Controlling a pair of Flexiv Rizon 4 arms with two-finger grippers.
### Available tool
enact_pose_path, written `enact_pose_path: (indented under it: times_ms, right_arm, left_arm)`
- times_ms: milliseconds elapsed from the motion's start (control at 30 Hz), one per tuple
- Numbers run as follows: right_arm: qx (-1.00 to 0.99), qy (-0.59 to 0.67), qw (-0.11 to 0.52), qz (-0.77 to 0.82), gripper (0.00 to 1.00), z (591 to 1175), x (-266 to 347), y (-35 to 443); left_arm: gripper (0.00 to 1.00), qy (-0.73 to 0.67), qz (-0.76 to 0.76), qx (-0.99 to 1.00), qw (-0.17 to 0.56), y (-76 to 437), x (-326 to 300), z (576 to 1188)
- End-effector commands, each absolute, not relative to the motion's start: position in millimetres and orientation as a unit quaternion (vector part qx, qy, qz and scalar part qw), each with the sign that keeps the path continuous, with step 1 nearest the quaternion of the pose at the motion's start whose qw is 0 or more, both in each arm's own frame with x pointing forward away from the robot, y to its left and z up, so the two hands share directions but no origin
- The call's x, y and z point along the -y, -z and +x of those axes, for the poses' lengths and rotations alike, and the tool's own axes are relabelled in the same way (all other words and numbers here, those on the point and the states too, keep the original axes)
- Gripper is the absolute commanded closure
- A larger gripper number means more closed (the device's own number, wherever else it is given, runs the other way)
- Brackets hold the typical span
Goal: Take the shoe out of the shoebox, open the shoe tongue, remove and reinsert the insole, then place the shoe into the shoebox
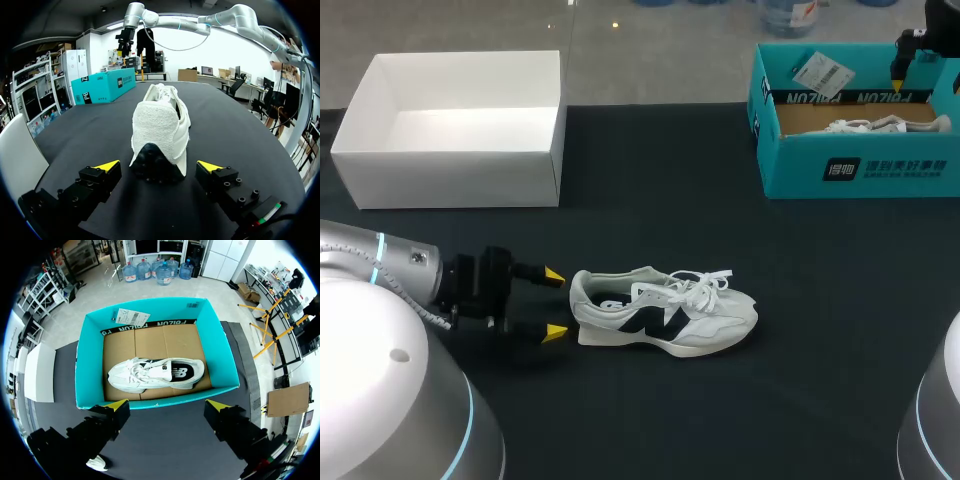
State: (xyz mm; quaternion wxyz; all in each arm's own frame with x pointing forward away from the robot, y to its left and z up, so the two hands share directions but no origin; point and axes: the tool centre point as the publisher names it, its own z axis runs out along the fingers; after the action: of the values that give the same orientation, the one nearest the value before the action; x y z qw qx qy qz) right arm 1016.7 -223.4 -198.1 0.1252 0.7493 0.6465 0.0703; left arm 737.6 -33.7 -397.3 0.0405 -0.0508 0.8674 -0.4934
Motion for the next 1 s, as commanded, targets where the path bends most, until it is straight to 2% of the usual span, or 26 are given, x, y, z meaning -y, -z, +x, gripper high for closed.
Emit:
enact_pose_path:
  times_ms: [33, 533, 1000]
  right_arm:
    - [-0.647, -0.071, 0.125, 0.749, 0.00, 1017, 223, 198]
    - [-0.647, -0.071, 0.125, 0.749, 0.00, 1017, 223, 198]
    - [-0.647, -0.071, 0.125, 0.749, 0.00, 1017, 223, 198]
  left_arm:
    - [0.00, 0.492, -0.051, -0.868, 0.040, 397, 34, 737]
    - [0.00, 0.481, -0.046, -0.874, 0.043, 393, 32, 744]
    - [0.00, 0.330, 0.007, -0.941, 0.069, 366, 35, 758]
